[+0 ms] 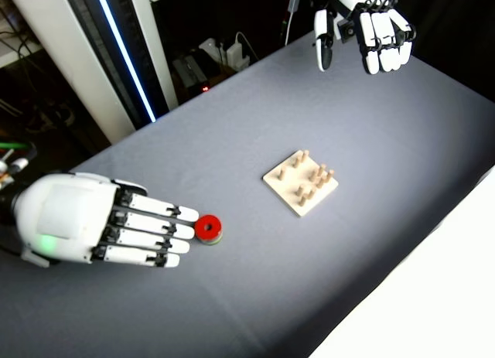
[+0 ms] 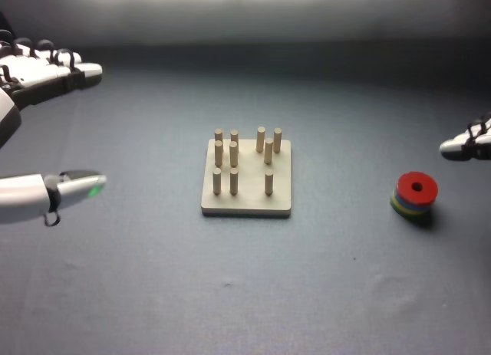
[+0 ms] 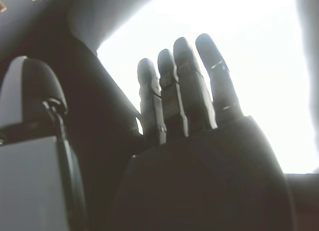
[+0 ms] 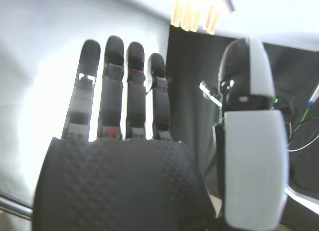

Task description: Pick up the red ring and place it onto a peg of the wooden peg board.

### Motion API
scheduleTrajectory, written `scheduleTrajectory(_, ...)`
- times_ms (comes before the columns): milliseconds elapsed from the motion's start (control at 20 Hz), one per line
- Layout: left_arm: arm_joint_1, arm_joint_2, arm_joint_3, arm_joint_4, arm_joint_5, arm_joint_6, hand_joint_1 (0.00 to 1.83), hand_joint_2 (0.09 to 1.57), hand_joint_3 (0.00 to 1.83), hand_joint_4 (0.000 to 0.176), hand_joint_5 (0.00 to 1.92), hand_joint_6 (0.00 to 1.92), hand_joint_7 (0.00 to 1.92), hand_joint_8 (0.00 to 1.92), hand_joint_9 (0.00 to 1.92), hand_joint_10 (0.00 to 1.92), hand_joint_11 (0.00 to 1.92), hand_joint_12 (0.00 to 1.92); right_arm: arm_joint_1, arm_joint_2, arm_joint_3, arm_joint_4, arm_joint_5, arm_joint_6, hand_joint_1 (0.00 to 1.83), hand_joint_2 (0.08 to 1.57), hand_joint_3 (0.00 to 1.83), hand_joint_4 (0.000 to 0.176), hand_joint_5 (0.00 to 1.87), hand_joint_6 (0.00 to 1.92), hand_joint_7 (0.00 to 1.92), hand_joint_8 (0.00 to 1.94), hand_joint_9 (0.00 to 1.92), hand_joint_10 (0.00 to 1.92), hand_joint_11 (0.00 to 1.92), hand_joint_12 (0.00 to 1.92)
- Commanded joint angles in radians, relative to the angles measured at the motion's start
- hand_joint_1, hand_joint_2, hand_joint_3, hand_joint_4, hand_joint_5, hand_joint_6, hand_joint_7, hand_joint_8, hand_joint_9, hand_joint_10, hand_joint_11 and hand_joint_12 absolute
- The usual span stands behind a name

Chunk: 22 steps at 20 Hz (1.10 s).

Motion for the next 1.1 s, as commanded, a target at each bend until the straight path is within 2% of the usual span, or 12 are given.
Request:
scheduleTrajectory(0,-0.01,-0.005,0.005,0.003,-0.121,-0.004,0.59,1.02,0.01,0.049,0.31,0.0,0.28,0.0,0.26,0.03,0.0,0.89,0.016,0.001,0.008,0.024,0.105,0.004,0.92,1.16,0.0,0.017,0.51,0.0,0.52,0.0,0.48,0.01,0.11,0.92)
scheduleTrajectory(50,-0.01,-0.005,0.005,0.003,-0.121,-0.005,0.59,1.02,0.0,0.047,0.32,0.0,0.28,0.0,0.28,0.03,0.0,0.93,0.022,-0.001,0.009,0.021,0.103,0.004,0.93,1.16,0.0,0.009,0.51,0.0,0.53,0.0,0.49,0.01,0.12,0.92)
scheduleTrajectory(150,-0.01,-0.005,0.006,0.003,-0.12,-0.005,0.59,1.01,0.0,0.053,0.33,0.0,0.26,0.0,0.28,0.01,0.0,0.91,0.042,-0.008,0.016,0.006,0.089,0.004,0.92,1.16,0.0,0.021,0.5,0.0,0.5,0.0,0.46,0.0,0.11,0.93)
scheduleTrajectory(200,-0.01,-0.007,0.006,0.003,-0.12,-0.005,0.6,1.01,0.0,0.062,0.33,0.0,0.26,0.0,0.27,0.01,0.0,0.9,0.063,-0.014,0.022,-0.01,0.071,0.004,0.99,1.15,0.0,0.006,0.51,0.0,0.51,0.0,0.47,0.0,0.07,1.01)
scheduleTrajectory(350,-0.01,-0.009,0.006,0.003,-0.12,-0.005,0.63,1.0,0.0,0.053,0.34,0.0,0.27,0.0,0.28,0.01,0.0,0.93,0.105,-0.026,0.034,-0.049,0.027,0.004,1.02,1.11,0.0,0.054,0.51,0.0,0.49,0.0,0.46,0.0,0.0,1.11)
scheduleTrajectory(450,-0.01,-0.009,0.006,0.004,-0.12,-0.005,0.67,1.0,0.0,0.028,0.37,0.01,0.3,0.01,0.3,0.01,0.0,0.97,0.169,-0.046,0.054,-0.108,-0.046,0.004,1.03,1.06,0.0,0.058,0.51,0.0,0.48,0.0,0.48,0.0,0.05,1.07)
scheduleTrajectory(550,-0.01,-0.009,0.007,0.004,-0.119,-0.005,0.65,1.0,0.0,0.032,0.38,0.0,0.3,0.0,0.29,0.0,0.0,0.93,0.219,-0.065,0.073,-0.161,-0.106,0.007,1.01,1.02,0.0,0.072,0.47,0.0,0.42,0.0,0.39,0.0,0.01,0.93)
scheduleTrajectory(650,-0.01,-0.009,0.007,0.004,-0.118,-0.006,0.68,1.0,0.0,0.035,0.39,0.0,0.3,0.0,0.28,0.0,0.0,0.9,0.259,-0.083,0.093,-0.206,-0.164,0.019,1.01,0.98,0.0,0.062,0.45,0.0,0.39,0.0,0.38,0.01,0.02,0.91)
scheduleTrajectory(700,-0.01,-0.011,0.007,0.004,-0.115,-0.006,0.7,1.01,0.0,0.025,0.39,0.0,0.3,0.0,0.27,0.0,0.0,0.84,0.283,-0.099,0.111,-0.234,-0.206,0.028,0.98,0.97,0.0,0.062,0.42,0.0,0.36,0.0,0.37,0.0,0.03,0.91)
scheduleTrajectory(750,-0.01,-0.012,0.008,0.004,-0.112,-0.006,0.68,1.01,0.0,0.036,0.39,0.0,0.28,0.0,0.27,0.0,0.0,0.88,0.298,-0.112,0.122,-0.253,-0.233,0.034,0.98,0.95,0.0,0.053,0.41,0.0,0.35,0.0,0.38,0.0,0.05,0.96)
scheduleTrajectory(900,-0.01,-0.015,0.01,0.006,-0.106,-0.008,0.64,1.01,0.0,0.038,0.4,0.0,0.3,0.0,0.3,0.01,0.0,0.99,0.349,-0.156,0.16,-0.326,-0.329,0.043,0.99,0.94,0.0,0.042,0.38,0.0,0.42,0.01,0.46,0.01,0.05,1.12)
scheduleTrajectory(1050,-0.01,-0.015,0.012,0.011,-0.106,-0.013,0.64,1.01,0.0,0.035,0.39,0.0,0.3,0.0,0.26,0.01,0.0,0.84,0.376,-0.184,0.181,-0.372,-0.391,0.043,1.02,0.94,0.0,0.056,0.4,0.01,0.47,0.01,0.52,0.02,0.1,1.18)
